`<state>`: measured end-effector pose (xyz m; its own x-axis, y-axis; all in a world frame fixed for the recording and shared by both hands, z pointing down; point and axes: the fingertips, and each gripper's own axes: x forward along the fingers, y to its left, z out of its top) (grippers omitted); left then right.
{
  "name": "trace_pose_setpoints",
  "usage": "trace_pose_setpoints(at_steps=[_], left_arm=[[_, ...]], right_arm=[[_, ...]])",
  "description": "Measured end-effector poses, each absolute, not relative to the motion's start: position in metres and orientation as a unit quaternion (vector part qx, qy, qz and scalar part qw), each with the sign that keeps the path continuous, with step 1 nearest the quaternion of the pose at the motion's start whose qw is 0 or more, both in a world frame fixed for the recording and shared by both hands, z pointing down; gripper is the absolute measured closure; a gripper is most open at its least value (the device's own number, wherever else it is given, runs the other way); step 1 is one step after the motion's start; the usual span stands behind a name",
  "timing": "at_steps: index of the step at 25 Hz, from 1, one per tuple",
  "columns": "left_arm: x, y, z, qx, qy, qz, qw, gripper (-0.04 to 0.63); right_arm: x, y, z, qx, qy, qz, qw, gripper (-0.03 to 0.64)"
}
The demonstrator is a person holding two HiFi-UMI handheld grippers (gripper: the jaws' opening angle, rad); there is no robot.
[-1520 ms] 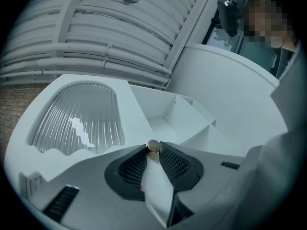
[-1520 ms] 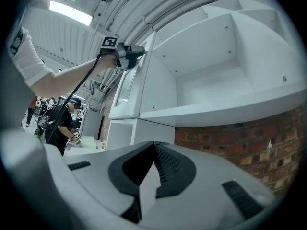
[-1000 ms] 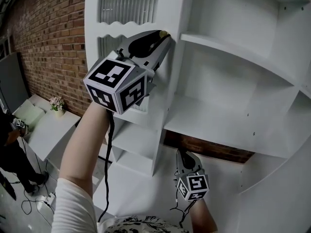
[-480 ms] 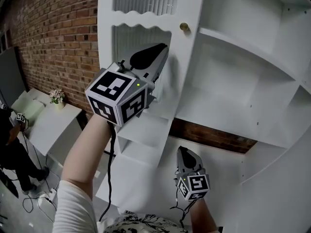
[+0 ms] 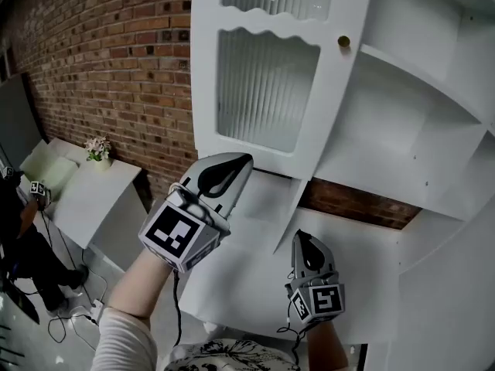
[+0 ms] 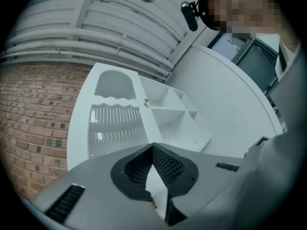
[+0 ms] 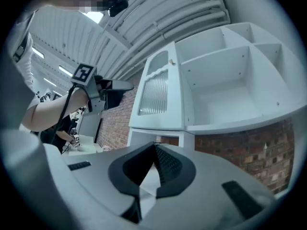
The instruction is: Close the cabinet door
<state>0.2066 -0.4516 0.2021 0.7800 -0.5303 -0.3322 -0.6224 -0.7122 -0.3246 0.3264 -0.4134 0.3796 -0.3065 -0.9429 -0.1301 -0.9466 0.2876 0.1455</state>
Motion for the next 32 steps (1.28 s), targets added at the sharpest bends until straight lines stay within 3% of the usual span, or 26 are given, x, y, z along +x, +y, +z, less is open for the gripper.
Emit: trace_pose_setpoints(at_steps=[7,15,22,32], left_arm=[[0.173,-0.427,0.291,-0.938,0.293,0.078,0.166,0.589],[0.140,-0.420,0.396,-0.949,0.306,0.040,0.060,0.589],[0.119,-0.412,0.414,-0.946,0.319,0.043,0.024,0.589],[0.102,-0.409,0.411,-0.944,0.324,0.054,0.029,0.589]], right_arm=[[0.284,-0.392,0.384,-0.606,0.789,0.099,0.003,0.611],[0.258,-0.364,0.402,-0.624,0.777,0.085,-0.008,0.611],[0.248,-0.349,0.409,-0.636,0.768,0.071,-0.013,0.611],[0.239,-0.348,0.419,-0.634,0.770,0.066,-0.012,0.611]])
